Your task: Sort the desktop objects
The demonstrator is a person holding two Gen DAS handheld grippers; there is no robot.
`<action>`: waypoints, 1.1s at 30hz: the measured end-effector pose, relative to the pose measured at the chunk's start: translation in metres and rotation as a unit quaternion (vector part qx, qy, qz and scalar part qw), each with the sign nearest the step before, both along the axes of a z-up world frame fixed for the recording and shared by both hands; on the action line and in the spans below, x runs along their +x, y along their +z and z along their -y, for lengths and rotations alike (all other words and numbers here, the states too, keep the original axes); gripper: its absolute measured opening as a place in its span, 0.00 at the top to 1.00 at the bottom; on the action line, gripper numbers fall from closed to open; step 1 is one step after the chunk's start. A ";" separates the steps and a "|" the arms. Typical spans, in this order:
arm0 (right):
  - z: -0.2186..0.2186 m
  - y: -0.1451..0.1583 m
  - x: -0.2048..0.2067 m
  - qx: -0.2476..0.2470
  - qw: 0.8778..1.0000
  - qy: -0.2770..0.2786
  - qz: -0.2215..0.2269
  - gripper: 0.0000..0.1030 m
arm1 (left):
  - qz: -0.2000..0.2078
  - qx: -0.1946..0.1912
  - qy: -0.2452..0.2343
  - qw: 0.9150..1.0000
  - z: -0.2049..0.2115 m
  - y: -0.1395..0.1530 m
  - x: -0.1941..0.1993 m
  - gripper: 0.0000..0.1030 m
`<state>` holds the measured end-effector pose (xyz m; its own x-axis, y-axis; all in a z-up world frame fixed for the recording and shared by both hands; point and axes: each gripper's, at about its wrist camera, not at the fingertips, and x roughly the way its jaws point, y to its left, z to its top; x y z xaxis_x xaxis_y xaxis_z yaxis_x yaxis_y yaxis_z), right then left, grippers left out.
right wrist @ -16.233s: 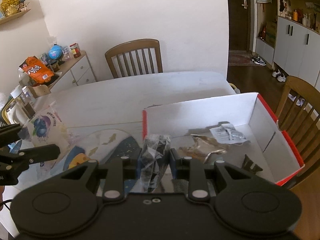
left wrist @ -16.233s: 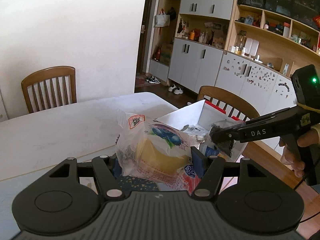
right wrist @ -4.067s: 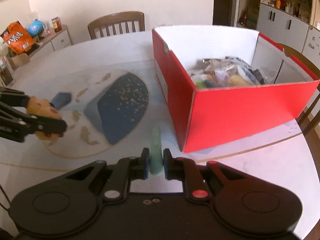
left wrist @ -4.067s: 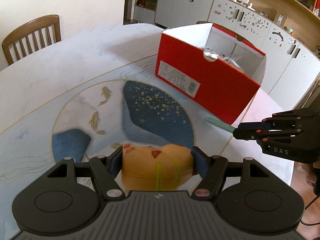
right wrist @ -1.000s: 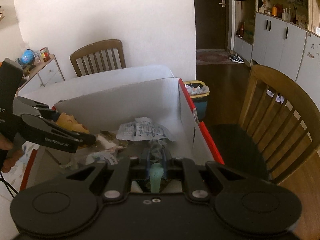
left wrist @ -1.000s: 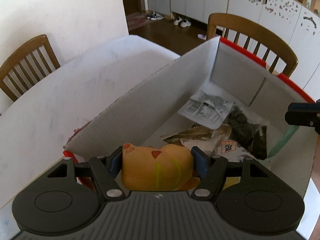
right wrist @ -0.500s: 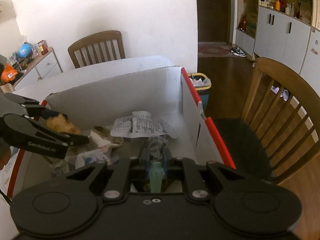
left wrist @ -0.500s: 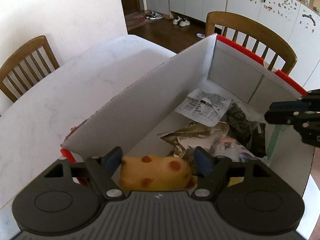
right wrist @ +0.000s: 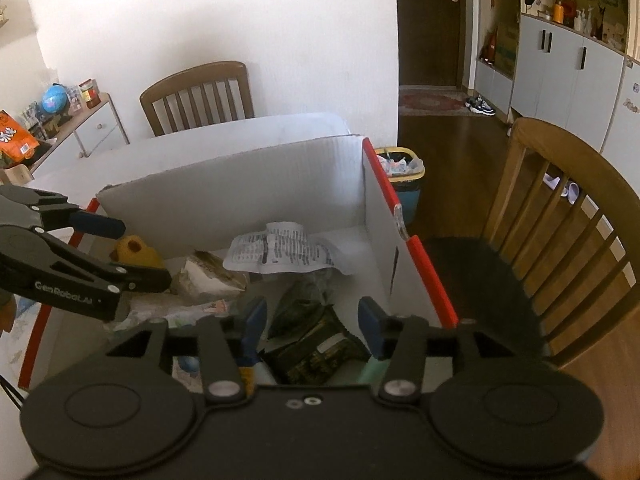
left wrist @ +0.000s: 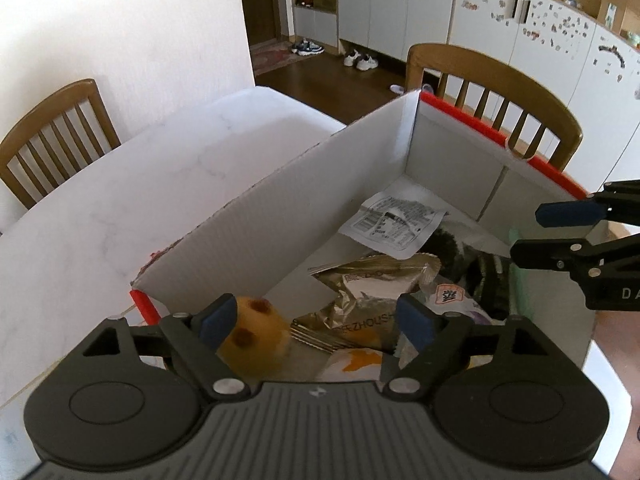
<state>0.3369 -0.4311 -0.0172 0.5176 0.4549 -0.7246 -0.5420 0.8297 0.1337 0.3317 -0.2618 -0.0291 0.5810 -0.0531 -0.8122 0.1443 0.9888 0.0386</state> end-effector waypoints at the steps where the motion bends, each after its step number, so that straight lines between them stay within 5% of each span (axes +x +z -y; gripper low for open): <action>1: 0.001 0.002 0.000 0.001 1.000 0.000 0.001 0.50 | 0.002 -0.004 0.000 1.000 0.000 0.002 -0.002 0.12; 24: 0.000 0.028 -0.042 0.020 1.000 0.009 0.017 0.36 | 0.029 -0.068 -0.024 0.997 -0.004 0.028 -0.048 0.00; 33: -0.003 0.044 -0.068 0.033 0.999 0.003 0.037 0.17 | 0.055 -0.096 -0.012 0.994 -0.023 0.036 -0.075 0.00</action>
<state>0.2689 -0.4280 0.0265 0.5652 0.5042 -0.6529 -0.5578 0.8167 0.1478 0.2570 -0.2386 0.0072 0.6621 -0.2164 -0.7175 0.1735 0.9756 -0.1342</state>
